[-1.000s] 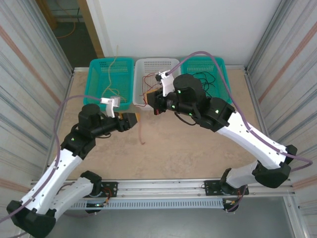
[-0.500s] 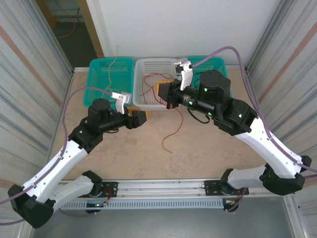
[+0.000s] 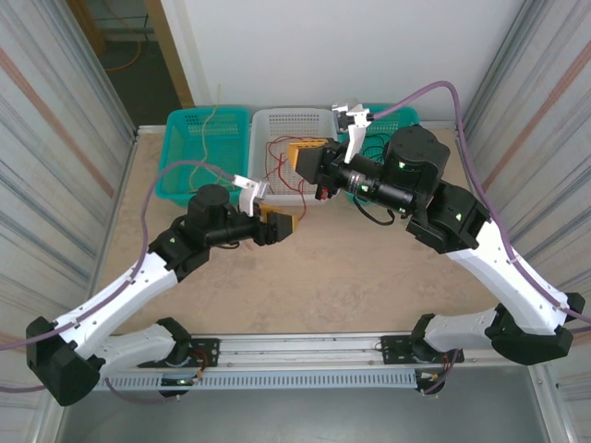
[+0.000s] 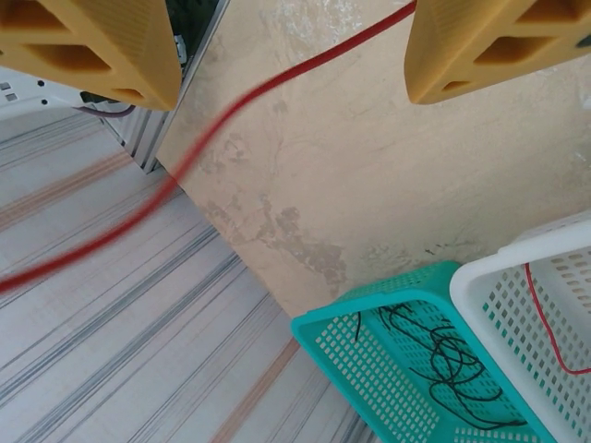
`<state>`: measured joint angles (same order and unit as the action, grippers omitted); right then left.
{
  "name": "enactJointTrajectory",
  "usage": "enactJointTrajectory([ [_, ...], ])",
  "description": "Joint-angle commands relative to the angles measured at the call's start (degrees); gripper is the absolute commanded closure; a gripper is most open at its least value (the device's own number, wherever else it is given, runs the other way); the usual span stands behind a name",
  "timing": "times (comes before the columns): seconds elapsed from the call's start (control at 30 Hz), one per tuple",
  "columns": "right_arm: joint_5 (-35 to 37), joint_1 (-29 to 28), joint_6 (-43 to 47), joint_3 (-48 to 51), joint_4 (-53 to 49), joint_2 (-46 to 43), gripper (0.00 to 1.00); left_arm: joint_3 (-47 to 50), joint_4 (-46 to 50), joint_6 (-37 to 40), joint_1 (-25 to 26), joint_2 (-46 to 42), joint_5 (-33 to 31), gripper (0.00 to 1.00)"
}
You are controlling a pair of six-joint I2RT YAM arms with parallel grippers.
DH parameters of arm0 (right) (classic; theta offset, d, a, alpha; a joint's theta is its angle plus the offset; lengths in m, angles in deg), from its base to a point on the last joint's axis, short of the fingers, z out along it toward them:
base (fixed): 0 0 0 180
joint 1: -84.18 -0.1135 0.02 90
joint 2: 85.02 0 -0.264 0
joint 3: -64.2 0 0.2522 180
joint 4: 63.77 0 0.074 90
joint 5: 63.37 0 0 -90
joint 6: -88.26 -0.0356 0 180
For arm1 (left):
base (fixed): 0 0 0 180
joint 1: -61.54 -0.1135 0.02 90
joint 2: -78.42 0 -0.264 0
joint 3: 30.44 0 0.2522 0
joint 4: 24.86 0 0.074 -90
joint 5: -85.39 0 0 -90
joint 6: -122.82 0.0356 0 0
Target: Untangle the cables
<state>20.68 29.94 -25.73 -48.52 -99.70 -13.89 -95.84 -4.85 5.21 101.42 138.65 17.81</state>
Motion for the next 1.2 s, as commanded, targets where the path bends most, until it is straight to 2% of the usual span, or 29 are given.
enactJointTrajectory([
  [0.0,-1.25,0.45,-1.47,-1.57,2.53,-0.81,1.0,-1.62,-0.26,1.39,0.47,0.76,-1.48,0.35],
  [0.27,-1.43,0.56,-1.3,-1.59,2.93,-1.44,1.0,-1.6,-1.71,-0.04,1.36,3.43,0.87,0.34],
  [0.53,-1.51,0.62,-1.39,-1.59,3.43,-1.7,1.0,-0.6,-7.93,-1.4,3.1,2.7,5.33,0.26],
  [0.67,-1.84,0.62,-1.49,-1.59,3.72,-1.77,1.0,-0.72,-7.26,-1.57,3.1,3.48,4.79,0.28],
  [0.77,-1.7,0.62,-1.58,-1.48,3.89,-1.95,1.0,-1.47,-5.91,-1.17,3.1,5.03,4.34,0.4],
  [0.87,-1.18,0.71,-1.49,-1.33,3.88,-2.28,1.0,-1.93,-5.86,-1.35,3.19,5.84,4.57,0.63],
  [1.07,0.48,1.59,-1.23,0.37,4.14,-4.03,1.0,-2.77,-4.53,-0.7,3.28,5.75,3.95,0.97],
  [1.17,2.23,3.96,-2.11,1.27,3.56,-5.01,1.0,-2.12,-4.12,-0.24,3.3,4.47,3.52,1.0],
])
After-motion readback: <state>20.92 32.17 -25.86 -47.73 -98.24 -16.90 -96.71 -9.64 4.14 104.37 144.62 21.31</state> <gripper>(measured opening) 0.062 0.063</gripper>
